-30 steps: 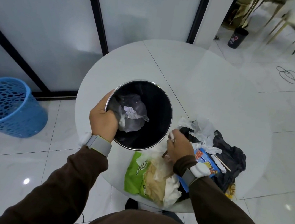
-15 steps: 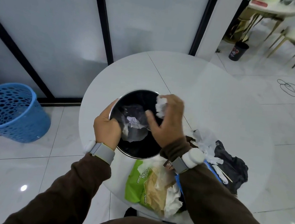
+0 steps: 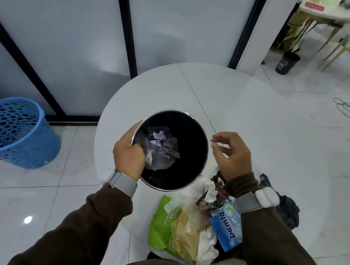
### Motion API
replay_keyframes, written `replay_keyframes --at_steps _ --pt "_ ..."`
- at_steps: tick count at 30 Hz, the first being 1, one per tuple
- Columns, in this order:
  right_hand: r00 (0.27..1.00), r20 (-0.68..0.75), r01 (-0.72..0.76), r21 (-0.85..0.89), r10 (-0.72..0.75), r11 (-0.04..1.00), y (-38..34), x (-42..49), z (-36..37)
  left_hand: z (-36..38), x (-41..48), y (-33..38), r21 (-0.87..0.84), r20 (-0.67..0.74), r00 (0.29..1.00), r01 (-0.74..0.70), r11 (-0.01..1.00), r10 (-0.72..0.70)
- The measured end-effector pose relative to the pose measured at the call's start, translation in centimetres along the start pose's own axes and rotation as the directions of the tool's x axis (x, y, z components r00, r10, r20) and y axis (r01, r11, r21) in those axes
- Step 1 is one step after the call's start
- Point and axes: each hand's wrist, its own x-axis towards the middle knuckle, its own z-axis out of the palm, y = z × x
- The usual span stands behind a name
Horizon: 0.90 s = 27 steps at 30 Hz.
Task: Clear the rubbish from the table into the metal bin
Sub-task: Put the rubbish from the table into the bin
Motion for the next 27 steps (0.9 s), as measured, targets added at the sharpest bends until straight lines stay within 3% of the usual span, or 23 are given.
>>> replay_keyframes --at_steps 3,6,9,11,13,16,24,27 --pt "0.997 -0.025 -0.078 -0.115 0.075 0.99 3.2 -0.3 -2.7 0.5 0.4 -0.2 -0.017 0.005 1.0 0.01 1.0 -0.01" --pt "0.969 0.181 -0.099 -0.333 0.167 0.938 6.8 -1.2 -4.0 1.2 1.0 -0.3 -0.026 0.023 1.0 0.018 1.0 -0.017" --pt "0.783 0.484 -0.042 -0.586 0.391 0.809 9.4 -3.0 -3.3 1.7 1.2 -0.4 -0.039 0.037 0.999 0.025 0.999 -0.024" --pt "0.653 0.537 0.052 -0.735 0.534 0.676 10.3 -4.5 -2.0 1.9 1.3 -0.4 -0.039 0.045 0.999 0.019 0.999 -0.017" --pt "0.585 0.503 0.138 -0.835 0.637 0.533 11.4 -6.1 -0.7 2.1 1.5 -0.5 -0.039 0.053 0.998 0.024 0.999 -0.022" --pt "0.536 0.471 0.208 -0.878 0.701 0.431 12.6 -7.8 0.7 2.2 1.5 -0.5 -0.034 0.06 0.998 0.032 0.999 -0.03" --pt "0.529 0.479 0.318 -0.877 0.7 0.359 14.1 -8.7 3.0 1.9 1.3 -0.8 -0.031 0.057 0.997 0.051 0.998 -0.049" --pt "0.49 0.505 0.4 -0.854 0.71 0.332 14.4 -8.8 3.2 1.8 1.1 -0.7 -0.029 0.056 0.997 0.061 0.998 -0.06"
